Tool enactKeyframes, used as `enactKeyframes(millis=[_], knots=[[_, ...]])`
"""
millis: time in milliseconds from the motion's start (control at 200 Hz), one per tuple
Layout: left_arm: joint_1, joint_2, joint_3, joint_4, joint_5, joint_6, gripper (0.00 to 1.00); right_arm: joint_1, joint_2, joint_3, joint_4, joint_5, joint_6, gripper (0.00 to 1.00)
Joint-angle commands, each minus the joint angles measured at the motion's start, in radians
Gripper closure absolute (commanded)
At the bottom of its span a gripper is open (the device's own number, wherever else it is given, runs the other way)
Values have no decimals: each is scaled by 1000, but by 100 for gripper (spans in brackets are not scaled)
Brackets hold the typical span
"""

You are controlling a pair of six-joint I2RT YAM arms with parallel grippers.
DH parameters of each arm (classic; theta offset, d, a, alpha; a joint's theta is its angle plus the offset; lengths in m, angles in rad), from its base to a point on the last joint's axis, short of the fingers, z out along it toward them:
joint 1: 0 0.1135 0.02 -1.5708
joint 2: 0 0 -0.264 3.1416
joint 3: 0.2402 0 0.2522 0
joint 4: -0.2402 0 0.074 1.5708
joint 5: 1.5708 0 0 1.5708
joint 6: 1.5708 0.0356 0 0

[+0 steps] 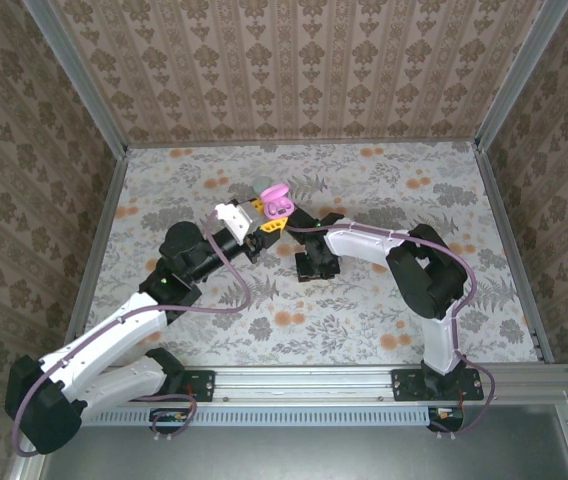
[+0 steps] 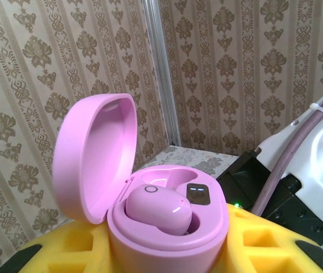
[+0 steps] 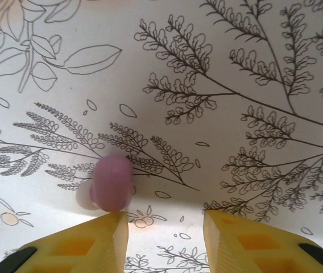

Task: Insert wireless bluetooth earbuds into charging case

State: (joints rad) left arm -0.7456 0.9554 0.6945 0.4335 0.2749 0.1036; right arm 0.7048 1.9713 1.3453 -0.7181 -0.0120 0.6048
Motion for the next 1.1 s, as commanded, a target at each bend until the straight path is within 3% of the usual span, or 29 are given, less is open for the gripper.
enactKeyframes(millis=[0, 155, 310, 555, 1095], knots=[[-6, 2, 14, 28, 1, 17, 69, -18, -65, -29, -16, 5, -23, 58], [-6, 6, 21, 22, 1, 19, 69, -55, -151, -103, 112, -140, 2, 57], [-6, 2, 20, 17, 1, 18, 69, -99, -208, -142, 165, -183, 9, 58], [-6, 10, 28, 20, 7, 16, 69, -131, -136, -115, 221, -323, 30, 63], [-7, 16, 32, 21, 12, 16, 69, -125, -57, -111, 226, -330, 45, 67]])
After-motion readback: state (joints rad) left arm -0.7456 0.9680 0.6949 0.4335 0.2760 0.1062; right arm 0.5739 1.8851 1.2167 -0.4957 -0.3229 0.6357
